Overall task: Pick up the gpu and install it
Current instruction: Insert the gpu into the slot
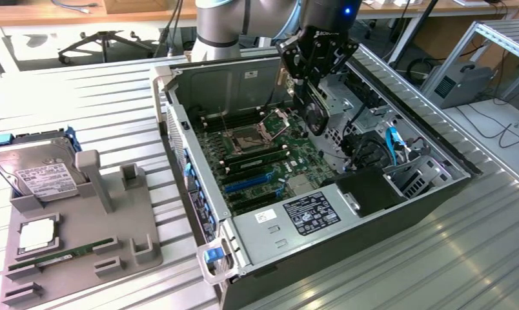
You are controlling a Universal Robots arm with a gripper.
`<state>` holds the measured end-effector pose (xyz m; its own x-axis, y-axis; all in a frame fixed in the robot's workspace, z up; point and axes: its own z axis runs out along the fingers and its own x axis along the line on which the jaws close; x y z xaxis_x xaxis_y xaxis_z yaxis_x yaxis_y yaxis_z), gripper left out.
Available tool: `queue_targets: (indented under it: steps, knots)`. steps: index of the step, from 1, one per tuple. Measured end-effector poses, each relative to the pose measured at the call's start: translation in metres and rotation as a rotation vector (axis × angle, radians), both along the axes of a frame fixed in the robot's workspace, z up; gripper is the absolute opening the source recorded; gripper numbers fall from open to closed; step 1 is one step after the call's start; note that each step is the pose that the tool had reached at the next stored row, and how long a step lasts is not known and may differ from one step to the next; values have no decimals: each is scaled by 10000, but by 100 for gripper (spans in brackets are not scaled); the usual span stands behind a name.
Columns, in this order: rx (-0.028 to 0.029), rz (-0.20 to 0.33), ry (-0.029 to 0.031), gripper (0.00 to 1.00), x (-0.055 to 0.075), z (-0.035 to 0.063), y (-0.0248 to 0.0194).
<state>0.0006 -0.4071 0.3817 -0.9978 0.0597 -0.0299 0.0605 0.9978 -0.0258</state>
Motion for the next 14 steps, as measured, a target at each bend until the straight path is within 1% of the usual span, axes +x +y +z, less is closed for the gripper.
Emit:
queue_targets:
  steps: [14]
  knots:
    - [0,730,0,27,0,0,0]
